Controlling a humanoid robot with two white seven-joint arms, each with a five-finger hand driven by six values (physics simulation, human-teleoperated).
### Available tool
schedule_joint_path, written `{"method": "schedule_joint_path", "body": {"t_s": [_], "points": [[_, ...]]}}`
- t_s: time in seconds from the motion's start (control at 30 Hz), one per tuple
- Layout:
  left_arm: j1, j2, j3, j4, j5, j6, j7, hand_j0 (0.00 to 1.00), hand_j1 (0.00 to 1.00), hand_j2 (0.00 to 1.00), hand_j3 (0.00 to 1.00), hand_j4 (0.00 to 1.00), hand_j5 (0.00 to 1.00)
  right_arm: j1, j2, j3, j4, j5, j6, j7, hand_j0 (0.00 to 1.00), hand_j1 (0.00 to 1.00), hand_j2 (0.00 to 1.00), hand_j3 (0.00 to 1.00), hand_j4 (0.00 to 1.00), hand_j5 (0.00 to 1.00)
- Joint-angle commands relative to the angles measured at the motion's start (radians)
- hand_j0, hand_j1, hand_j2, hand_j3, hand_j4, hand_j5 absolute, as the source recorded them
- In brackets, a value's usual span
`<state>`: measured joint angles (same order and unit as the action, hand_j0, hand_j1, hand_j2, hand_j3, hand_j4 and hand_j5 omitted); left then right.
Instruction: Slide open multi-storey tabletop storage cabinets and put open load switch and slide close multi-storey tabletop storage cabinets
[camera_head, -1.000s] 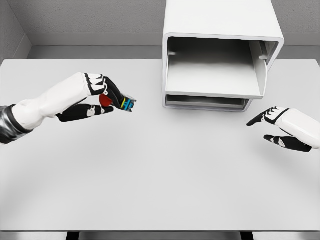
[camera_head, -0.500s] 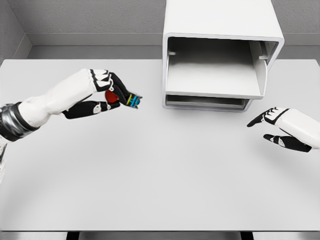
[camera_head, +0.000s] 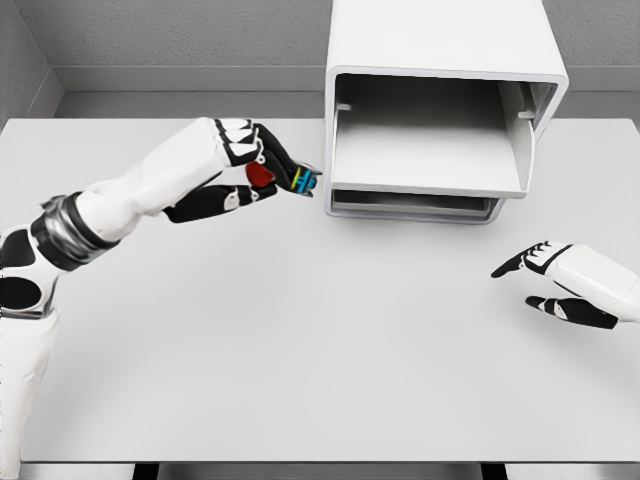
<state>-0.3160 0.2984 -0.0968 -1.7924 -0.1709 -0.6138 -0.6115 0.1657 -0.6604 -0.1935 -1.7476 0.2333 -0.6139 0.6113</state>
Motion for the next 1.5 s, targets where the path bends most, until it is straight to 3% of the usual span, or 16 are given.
{"method": "schedule_joint_path", "body": {"t_s": [0.0, 0.67, 0.8, 1.03, 1.47], "points": [[0.0, -0.039, 0.0, 0.001, -0.024, 0.003, 0.001, 0.43, 0.43, 0.43, 0.43, 0.43, 0.43, 0.0, 0.001, -0.001, 0.0, -0.006, 0.003, 0.0, 0.7, 0.7, 0.7, 0.7, 0.7, 0.7], [-0.051, -0.231, 0.0, 0.045, -0.197, 0.003, 0.001, 0.43, 0.43, 0.43, 0.43, 0.43, 0.43, 0.0, 0.005, -0.001, -0.004, -0.008, 0.003, 0.0, 0.7, 0.7, 0.7, 0.7, 0.7, 0.7], [-0.064, -0.295, 0.0, 0.068, -0.265, 0.003, 0.001, 0.43, 0.43, 0.43, 0.43, 0.43, 0.43, 0.0, 0.005, -0.001, -0.004, -0.008, 0.003, 0.0, 0.7, 0.7, 0.7, 0.7, 0.7, 0.7], [-0.092, -0.298, 0.0, 0.11, -0.344, 0.003, 0.001, 0.43, 0.43, 0.43, 0.43, 0.43, 0.43, 0.0, 0.005, -0.001, -0.004, -0.008, 0.003, 0.0, 0.7, 0.7, 0.7, 0.7, 0.7, 0.7], [-0.126, -0.298, -0.043, 0.148, -0.389, 0.003, 0.001, 0.43, 0.43, 0.43, 0.43, 0.43, 0.43, -0.002, 0.005, -0.001, -0.003, -0.006, 0.003, 0.0, 0.71, 0.71, 0.71, 0.71, 0.71, 0.71]]}}
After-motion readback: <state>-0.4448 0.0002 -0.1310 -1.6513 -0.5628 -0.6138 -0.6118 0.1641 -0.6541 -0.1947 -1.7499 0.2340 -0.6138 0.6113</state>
